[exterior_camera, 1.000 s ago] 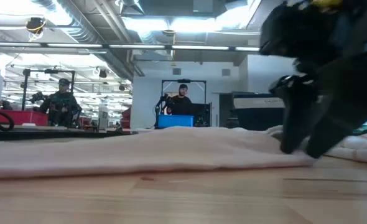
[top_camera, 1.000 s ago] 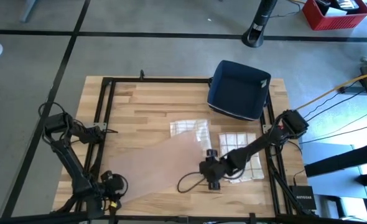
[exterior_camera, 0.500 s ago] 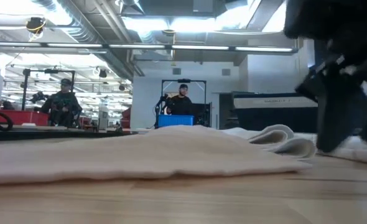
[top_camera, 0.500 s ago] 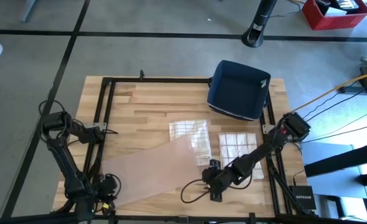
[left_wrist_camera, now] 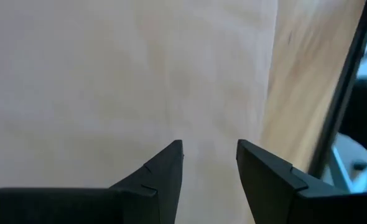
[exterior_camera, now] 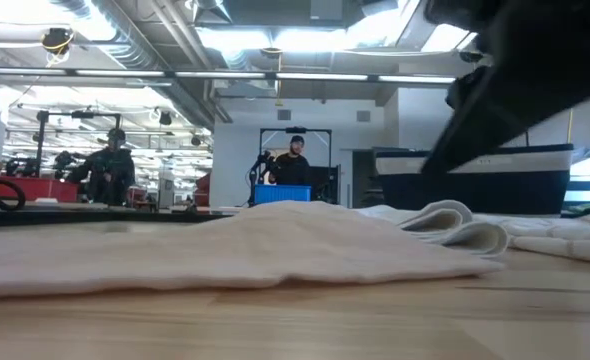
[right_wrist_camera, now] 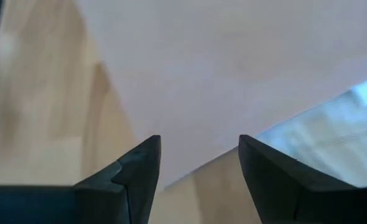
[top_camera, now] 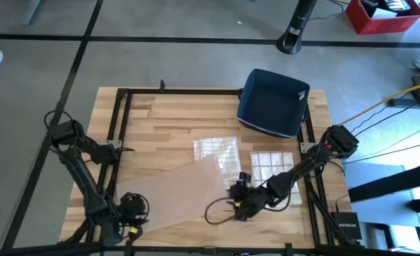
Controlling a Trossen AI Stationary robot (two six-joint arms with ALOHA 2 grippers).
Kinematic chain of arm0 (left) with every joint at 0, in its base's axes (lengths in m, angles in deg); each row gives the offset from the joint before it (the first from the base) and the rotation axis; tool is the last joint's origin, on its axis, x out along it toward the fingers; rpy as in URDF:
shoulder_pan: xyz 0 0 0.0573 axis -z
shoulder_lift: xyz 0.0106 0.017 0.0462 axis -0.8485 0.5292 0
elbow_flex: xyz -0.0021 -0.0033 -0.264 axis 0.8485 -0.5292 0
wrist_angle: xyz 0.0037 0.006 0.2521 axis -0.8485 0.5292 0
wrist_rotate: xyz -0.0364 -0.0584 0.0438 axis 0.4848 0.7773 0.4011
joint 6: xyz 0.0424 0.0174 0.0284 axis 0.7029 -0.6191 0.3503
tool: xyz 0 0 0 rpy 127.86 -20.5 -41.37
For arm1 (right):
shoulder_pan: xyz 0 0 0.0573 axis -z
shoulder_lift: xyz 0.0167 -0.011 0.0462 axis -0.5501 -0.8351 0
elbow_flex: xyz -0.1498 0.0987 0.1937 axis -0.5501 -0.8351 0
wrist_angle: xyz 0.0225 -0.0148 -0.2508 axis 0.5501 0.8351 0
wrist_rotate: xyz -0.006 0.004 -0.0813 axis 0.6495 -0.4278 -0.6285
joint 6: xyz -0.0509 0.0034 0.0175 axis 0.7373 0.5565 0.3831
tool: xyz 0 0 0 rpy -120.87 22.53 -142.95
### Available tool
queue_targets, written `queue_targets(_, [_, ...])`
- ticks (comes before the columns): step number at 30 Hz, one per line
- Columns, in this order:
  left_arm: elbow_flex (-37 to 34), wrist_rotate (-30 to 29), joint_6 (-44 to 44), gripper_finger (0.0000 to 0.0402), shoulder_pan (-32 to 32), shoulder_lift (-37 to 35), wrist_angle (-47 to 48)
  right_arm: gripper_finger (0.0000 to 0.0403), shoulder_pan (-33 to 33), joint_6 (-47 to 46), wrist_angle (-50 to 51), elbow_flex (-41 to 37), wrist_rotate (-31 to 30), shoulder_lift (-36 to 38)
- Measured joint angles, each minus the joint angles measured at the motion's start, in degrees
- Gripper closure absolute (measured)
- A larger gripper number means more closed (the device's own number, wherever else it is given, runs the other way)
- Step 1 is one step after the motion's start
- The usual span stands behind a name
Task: Fold towel
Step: Fold the light pink towel
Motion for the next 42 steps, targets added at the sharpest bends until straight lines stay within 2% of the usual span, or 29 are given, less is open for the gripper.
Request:
queue_targets(4, [0.01, -7.78, 7.79, 0.0258, -3.10, 0.07, -0.06, 0.0185, 2.34, -4.30, -0.19, 0.00, 0.27, -0.54])
queue_targets(9, [-0.32, -14.19, 16.65, 0.0258, -7.34, 0.17, -0.52, 0.0185, 5.08, -18.81, -0.38, 0.00, 9.76, -3.15])
queue_targets(12, [-0.35, -14.40, 20.61, 0.0258, -9.31, 0.22, -0.65, 0.0185, 5.25, -26.91, 0.06, 0.00, 12.68, -4.66])
queue_targets(15, [-0.35, -14.35, 23.89, 0.0258, -10.26, 0.22, -1.11, 0.0185, 5.08, -31.20, -0.23, 0.00, 12.51, -5.23])
queue_targets(19, [-0.35, -14.43, 26.48, 0.0258, -10.87, 0.43, -2.05, 0.0185, 5.63, -33.58, -2.13, 0.07, 10.99, -6.49])
queue_targets(21, [-0.35, -14.75, 26.58, 0.0258, -10.87, 0.75, -1.87, 0.0185, 6.22, -34.13, -4.38, 0.16, 11.87, -7.54])
queue_targets(28, [-0.35, -14.99, 26.25, 0.0258, -10.83, 3.57, -2.11, 0.0193, 7.38, -36.68, -10.20, 0.24, 9.21, -10.99])
queue_targets(33, [-0.35, -15.23, 26.43, 0.0258, -10.83, 6.04, -3.45, 0.0240, 7.75, -37.04, -14.23, 0.24, 7.10, -13.71])
queue_targets(36, [-0.37, -15.23, 26.42, 0.0258, -10.81, 6.76, -3.65, 0.0289, 7.71, -36.12, -14.34, 0.13, 5.86, -13.92])
queue_targets(40, [-0.37, -15.25, 26.42, 0.0258, -11.21, 7.04, -3.53, 0.0377, 7.75, -32.07, -16.58, -0.05, 5.24, -14.09])
queue_targets(42, [-0.37, -15.30, 26.42, 0.0258, -11.62, 7.04, -3.60, 0.0391, 7.77, -30.62, -17.83, -0.02, 5.18, -14.14])
